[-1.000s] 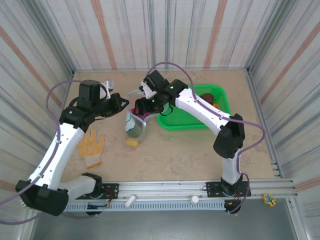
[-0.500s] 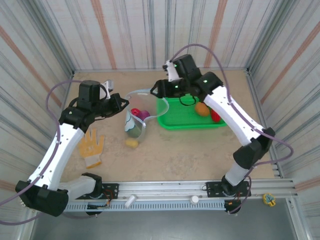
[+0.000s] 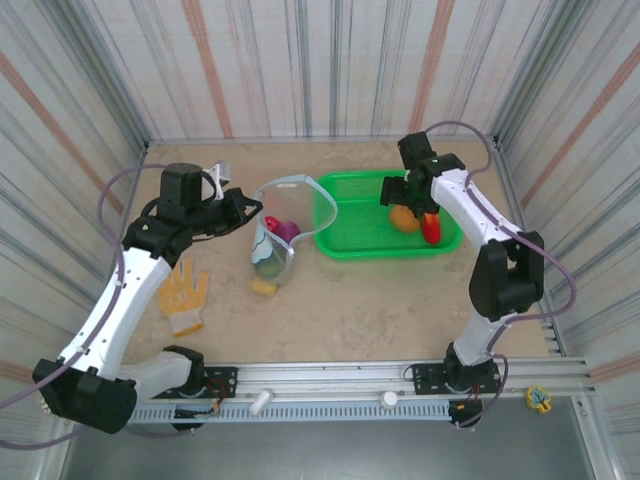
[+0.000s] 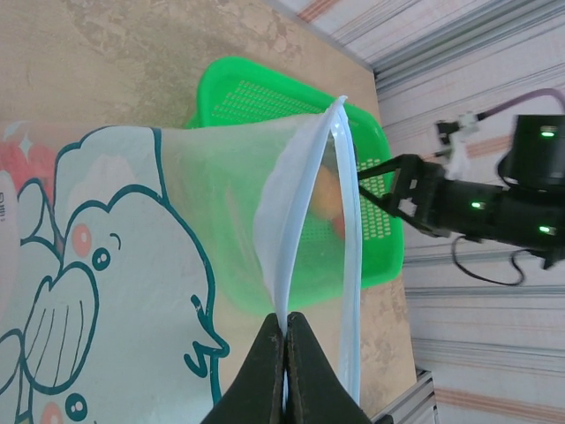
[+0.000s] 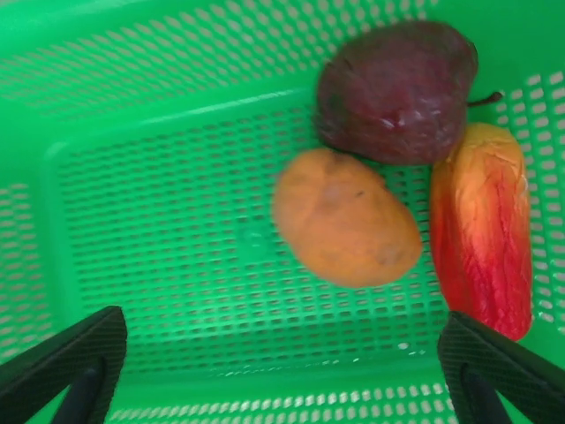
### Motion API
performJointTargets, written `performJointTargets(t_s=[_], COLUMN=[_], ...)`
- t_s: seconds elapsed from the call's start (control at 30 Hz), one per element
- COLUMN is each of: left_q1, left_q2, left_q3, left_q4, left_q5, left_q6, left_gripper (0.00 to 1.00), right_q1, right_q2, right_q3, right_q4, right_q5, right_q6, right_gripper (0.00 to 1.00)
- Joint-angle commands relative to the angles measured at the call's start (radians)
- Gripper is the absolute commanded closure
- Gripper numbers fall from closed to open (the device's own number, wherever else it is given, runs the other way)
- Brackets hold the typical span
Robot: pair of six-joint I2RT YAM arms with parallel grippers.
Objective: Place the food in the zip-top bag and seal the zipper
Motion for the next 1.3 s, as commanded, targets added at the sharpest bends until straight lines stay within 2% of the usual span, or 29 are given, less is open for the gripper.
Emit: performJointTargets(t_s=[0.0, 0.27, 0.4, 0.53, 0.7, 0.8, 0.93, 1.07, 1.27], left_q1=[0.009, 0.009, 0.009, 0.009, 0.009, 0.009, 0.009, 0.011, 0.011], left_q2=[-0.017, -0.019, -0.022, -0.012, -0.017, -0.018, -0.015, -0.011, -0.023], left_q3=[-0.009, -0.029, -0.034, -0.02, -0.024, -0.025, -0.008, -0.003, -0.018], left_q4=[0.027, 0.04, 0.051, 0.041, 0.047, 0.04, 0.021, 0.014, 0.019], left_q5=[0.031, 0.052, 0.06, 0.069, 0.069, 0.068, 0.056, 0.052, 0.043], left_q6=[-0.001, -0.002, -0.005, 0.002, -0.002, 0.003, 0.014, 0.013, -0.009], left_gripper=[1.0, 1.0, 1.0, 1.0, 1.0, 1.0, 1.0, 1.0, 1.0], right_q1=[-0.011, -0.02, -0.023, -0.023, -0.021, -0.011, -0.007, 0.017, 0.1], right_q2=[0.069, 0.242, 0.276, 0.279, 0.27, 0.236, 0.162, 0.021, -0.185], right_q3=[0.007, 0.09, 0.097, 0.106, 0.12, 0.103, 0.078, 0.044, 0.079], right_q4=[0.023, -0.018, -0.017, -0.016, -0.018, -0.004, 0.003, 0.034, 0.062], right_q5=[0.002, -0.009, -0.029, -0.032, -0.051, -0.049, -0.073, -0.128, -0.154], right_q6=[-0.031, -0.053, -0.063, -0.068, -0.051, -0.042, -0.017, 0.01, 0.028], right_gripper=[0.0, 0.0, 0.02, 0.11, 0.31, 0.39, 0.4, 0.4, 0.42])
